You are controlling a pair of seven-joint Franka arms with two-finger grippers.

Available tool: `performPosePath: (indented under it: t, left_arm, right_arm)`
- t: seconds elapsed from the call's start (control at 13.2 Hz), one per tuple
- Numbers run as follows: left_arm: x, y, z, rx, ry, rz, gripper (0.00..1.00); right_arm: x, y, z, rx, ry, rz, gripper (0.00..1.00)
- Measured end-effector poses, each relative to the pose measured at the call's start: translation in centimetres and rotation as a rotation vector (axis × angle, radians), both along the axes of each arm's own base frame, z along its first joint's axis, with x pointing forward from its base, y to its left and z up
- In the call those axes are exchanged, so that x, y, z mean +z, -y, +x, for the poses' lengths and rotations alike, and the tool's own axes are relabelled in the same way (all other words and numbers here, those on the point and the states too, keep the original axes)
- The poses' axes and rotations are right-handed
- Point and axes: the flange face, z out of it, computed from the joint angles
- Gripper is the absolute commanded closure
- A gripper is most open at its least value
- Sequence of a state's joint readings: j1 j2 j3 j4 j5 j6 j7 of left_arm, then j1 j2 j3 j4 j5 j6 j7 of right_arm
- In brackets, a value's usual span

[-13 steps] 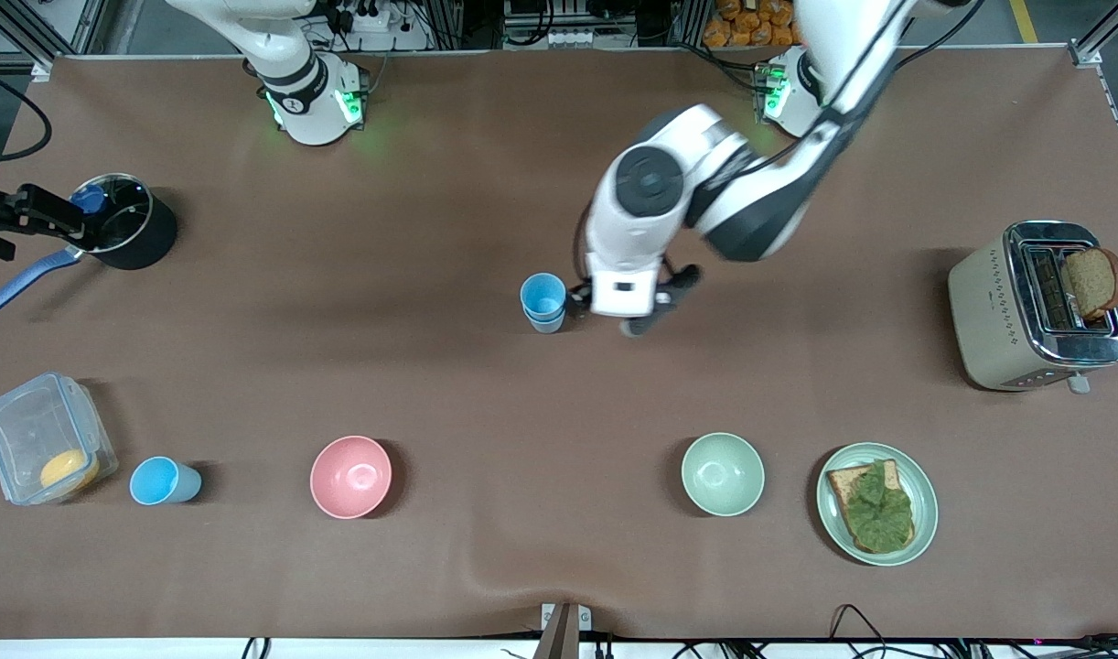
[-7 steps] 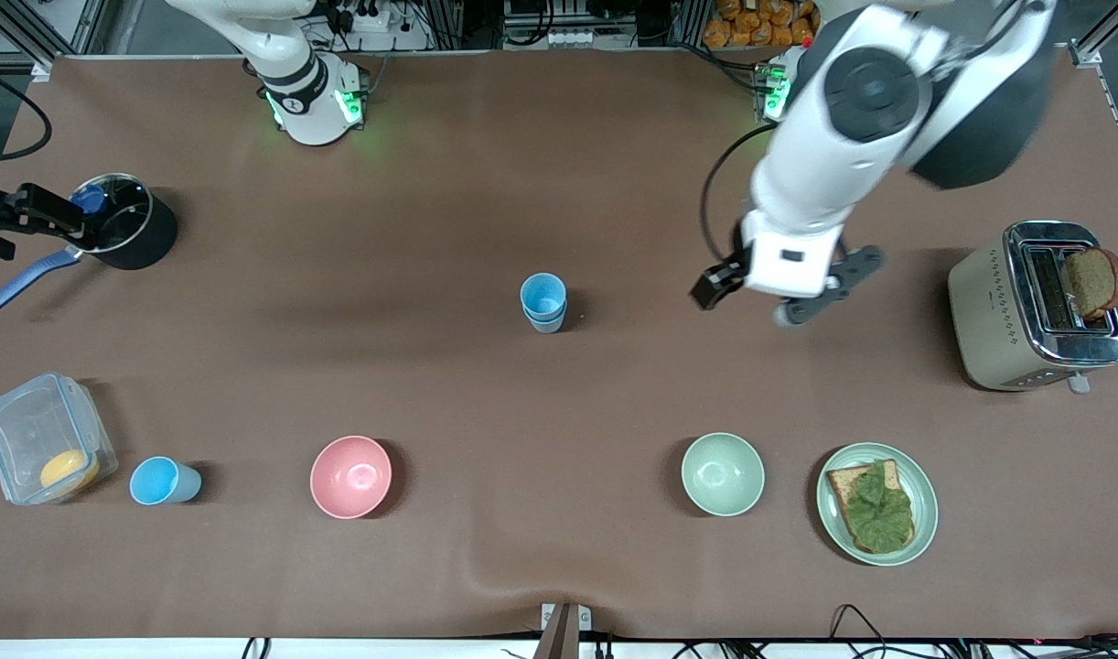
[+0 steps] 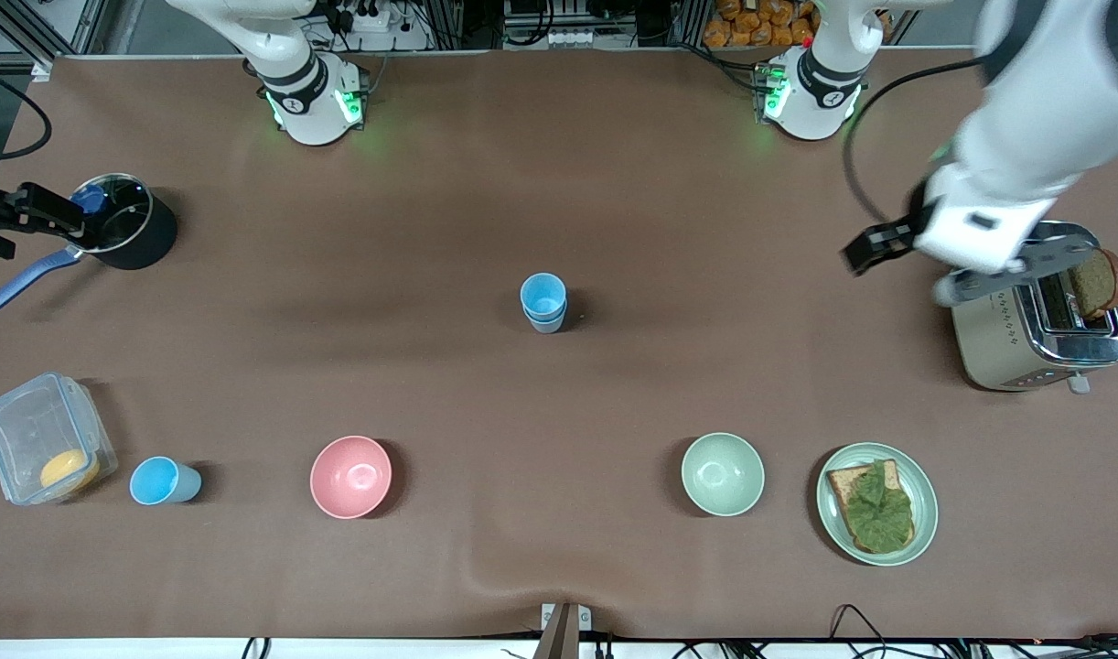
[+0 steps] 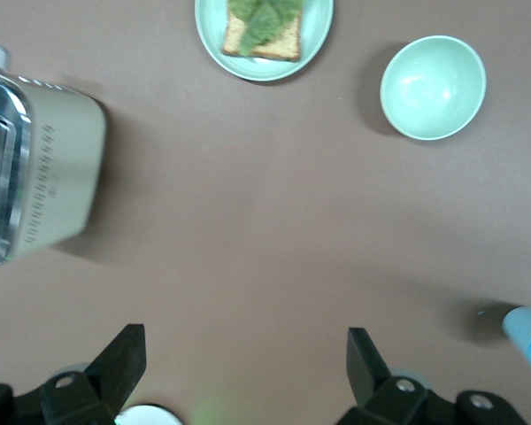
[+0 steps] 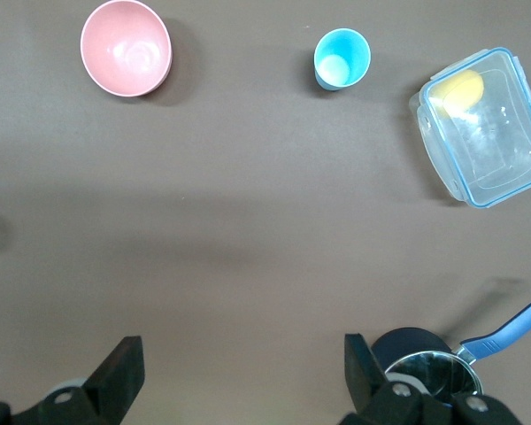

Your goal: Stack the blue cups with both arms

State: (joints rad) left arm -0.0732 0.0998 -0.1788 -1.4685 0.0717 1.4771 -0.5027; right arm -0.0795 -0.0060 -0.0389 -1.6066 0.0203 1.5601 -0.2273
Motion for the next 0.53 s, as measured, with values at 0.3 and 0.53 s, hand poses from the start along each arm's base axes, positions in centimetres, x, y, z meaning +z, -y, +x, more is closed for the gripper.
performPosePath:
  t: [0.3,0.53]
  left_arm:
    - [3.2,-6.6,-2.3,-0.186,-0.069,-0.014,0.00]
    - [3.7,-7.4,-3.2,-0.326,-0.124,-0.032,0.00]
  right_arm:
    - [0.0,0.0,0.0,0.000,0.000,0.000,0.00]
    - [0.0,0.0,0.0,0.000,0.000,0.000,0.00]
